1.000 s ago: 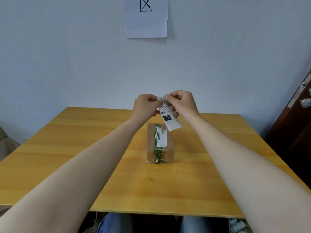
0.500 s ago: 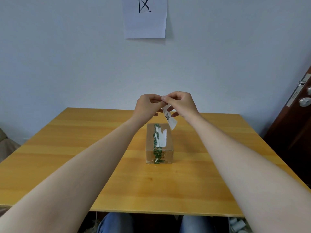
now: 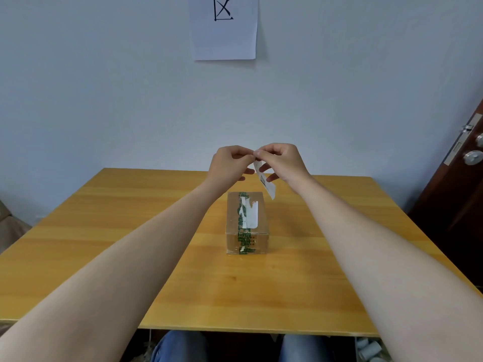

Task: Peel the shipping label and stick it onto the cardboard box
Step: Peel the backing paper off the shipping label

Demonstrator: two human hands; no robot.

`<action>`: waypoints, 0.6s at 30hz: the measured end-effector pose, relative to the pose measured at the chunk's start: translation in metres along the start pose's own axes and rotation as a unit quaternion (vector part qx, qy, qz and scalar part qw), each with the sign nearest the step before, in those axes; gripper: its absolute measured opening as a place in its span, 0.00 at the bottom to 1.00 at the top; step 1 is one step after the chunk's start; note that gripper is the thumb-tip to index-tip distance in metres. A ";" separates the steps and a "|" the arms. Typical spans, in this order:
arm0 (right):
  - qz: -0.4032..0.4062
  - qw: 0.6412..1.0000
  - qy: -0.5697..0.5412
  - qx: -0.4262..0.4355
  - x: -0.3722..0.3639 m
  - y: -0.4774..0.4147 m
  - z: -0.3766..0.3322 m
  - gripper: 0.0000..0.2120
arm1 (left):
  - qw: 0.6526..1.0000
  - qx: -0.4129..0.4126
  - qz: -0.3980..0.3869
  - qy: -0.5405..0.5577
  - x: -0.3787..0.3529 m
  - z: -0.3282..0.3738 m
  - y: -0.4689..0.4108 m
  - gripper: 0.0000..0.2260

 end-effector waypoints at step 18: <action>0.011 1.000 0.023 -0.011 0.002 0.004 -0.001 0.07 | 1.000 0.005 0.014 -0.010 0.003 0.000 -0.002 0.08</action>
Point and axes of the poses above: each hand's wrist, its own y-axis away from the middle knuckle, its own x-axis out of the back of the hand, z = x × y, the point moved 10 cm from there along -y, towards the middle knuckle, and after that the axes turned 15 degrees about -y, right-handed, at the moved point
